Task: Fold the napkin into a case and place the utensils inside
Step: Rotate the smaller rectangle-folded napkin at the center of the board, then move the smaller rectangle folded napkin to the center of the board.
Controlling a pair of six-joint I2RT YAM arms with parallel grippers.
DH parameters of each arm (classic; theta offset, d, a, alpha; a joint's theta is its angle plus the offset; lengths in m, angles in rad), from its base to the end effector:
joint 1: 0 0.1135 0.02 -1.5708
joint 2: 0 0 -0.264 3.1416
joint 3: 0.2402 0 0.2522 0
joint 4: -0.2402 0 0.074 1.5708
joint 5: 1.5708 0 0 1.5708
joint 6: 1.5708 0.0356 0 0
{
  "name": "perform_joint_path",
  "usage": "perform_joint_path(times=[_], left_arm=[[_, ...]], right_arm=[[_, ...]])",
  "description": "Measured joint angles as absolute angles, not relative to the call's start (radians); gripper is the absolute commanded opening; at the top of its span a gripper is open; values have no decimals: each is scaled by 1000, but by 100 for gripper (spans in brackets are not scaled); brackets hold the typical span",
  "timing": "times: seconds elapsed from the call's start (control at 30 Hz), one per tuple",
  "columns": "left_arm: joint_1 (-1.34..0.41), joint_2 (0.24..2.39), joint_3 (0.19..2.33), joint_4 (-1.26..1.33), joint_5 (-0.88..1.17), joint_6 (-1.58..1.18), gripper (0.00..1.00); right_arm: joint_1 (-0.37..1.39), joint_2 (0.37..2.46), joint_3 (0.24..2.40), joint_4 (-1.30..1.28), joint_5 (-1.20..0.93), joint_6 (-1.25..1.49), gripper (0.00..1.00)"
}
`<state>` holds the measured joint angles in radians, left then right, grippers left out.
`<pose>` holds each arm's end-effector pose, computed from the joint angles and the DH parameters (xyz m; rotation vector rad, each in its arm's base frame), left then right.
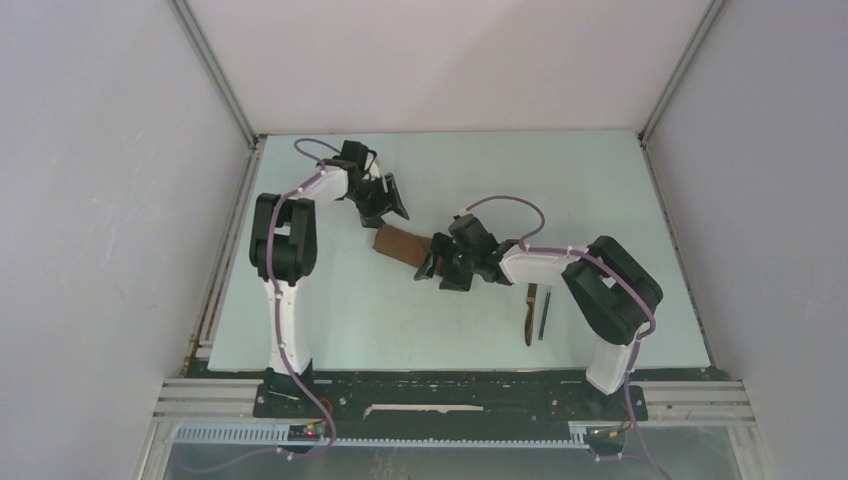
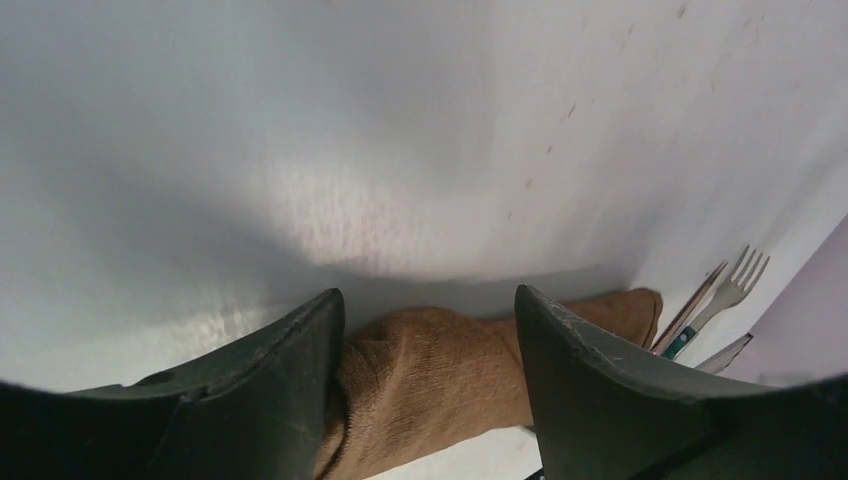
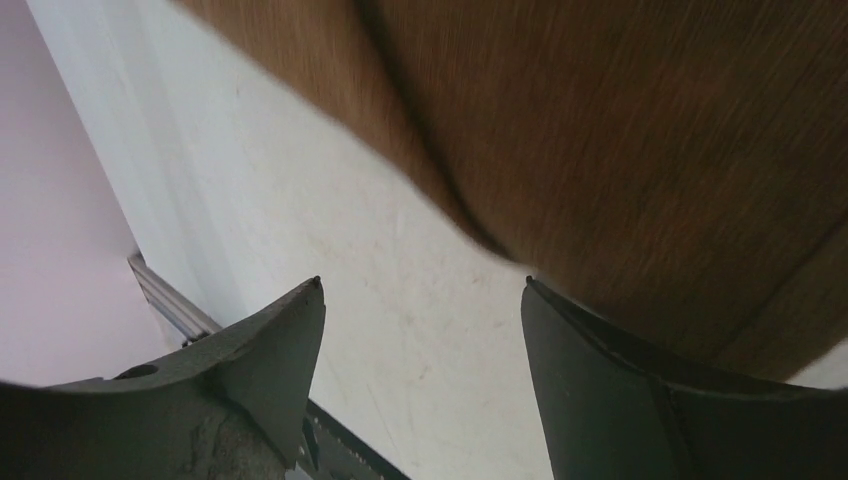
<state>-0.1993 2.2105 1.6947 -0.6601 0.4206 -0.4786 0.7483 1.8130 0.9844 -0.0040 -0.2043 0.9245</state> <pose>0.4492 -0.1056 0.1584 -0.2727 2.8031 -0.7536 0.2636 0.2546 0.1493 0.1278 2.6352 0.9380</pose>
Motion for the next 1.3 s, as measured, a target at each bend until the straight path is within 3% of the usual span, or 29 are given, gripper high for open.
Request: perform_joint_path(times=[0.27, 0.4, 0.67, 0.77, 0.87, 0.93, 1.07, 1.3], left_arm=[[-230, 1977, 1302, -527, 468, -553, 72], [-308, 1848, 1066, -364, 537, -678, 72], [-490, 1647, 849, -238, 493, -804, 75], [-473, 1558, 842, -257, 441, -790, 66], [-468, 1509, 842, -255, 429, -766, 41], [-469, 1502, 842, -240, 448, -754, 31], [-484, 1508, 830, -156, 509, -764, 23], [-528, 1614, 786, 12, 561, -787, 21]], right_arm=[[506, 1844, 1003, 24, -304, 849, 81], [339, 1912, 1132, -88, -375, 704, 81], [279, 1843, 1197, -365, -350, 437, 83], [326, 1744, 1163, -403, -426, 413, 83], [371, 1677, 1131, -368, -540, 419, 82], [398, 1667, 1105, -316, -612, 445, 82], [439, 1686, 1047, -181, -716, 546, 81], [420, 1736, 1010, -88, -724, 646, 82]])
